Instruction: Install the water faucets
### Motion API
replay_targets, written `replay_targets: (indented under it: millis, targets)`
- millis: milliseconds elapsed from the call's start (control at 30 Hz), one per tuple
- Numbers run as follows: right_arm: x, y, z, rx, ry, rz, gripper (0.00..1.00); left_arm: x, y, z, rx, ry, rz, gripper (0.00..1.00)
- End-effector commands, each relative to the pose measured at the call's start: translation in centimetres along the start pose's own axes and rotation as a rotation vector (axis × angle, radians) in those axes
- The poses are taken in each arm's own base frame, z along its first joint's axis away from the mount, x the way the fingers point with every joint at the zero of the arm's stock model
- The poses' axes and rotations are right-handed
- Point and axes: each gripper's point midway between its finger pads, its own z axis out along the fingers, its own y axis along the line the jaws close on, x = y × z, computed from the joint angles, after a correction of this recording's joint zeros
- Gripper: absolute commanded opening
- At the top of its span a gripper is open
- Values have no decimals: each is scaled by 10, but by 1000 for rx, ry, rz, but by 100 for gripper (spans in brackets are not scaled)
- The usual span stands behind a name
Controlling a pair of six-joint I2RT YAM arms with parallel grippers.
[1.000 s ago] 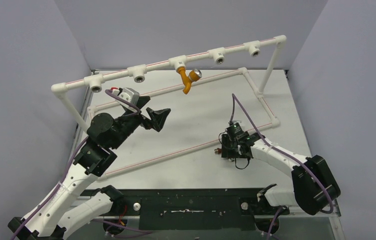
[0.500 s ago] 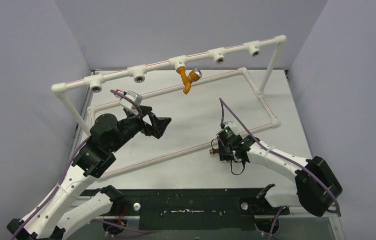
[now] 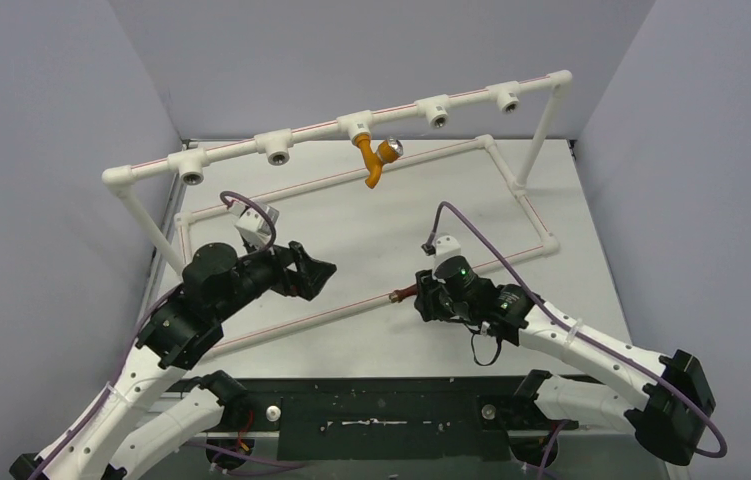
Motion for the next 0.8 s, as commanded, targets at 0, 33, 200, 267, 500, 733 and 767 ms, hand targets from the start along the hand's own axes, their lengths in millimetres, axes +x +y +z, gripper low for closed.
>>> replay_targets:
  millis: [0,33,200,267,500,733,767]
  targets:
    - [-51,46,-22,-186,-150,-18,0,30,-1,0,12,96,-113,97]
    - [-53,51,-25,-209,-152,-11,0,36,-1,1,11,111,-135,97]
    - [-65,84,-34,-309,-174,8,0,60,-3,6,34,161,-246,97]
    - [-69,94,-36,-312,-194,12,0,67,-5,9,51,173,-293,97]
    - [-80,124,-35,-349,-240,42,0,80,-12,14,109,145,-459,97]
    - [-86,142,-28,-335,-236,60,0,76,-15,14,160,66,-571,93]
    - [-87,145,-28,-338,-237,66,0,75,-14,13,160,57,-581,91]
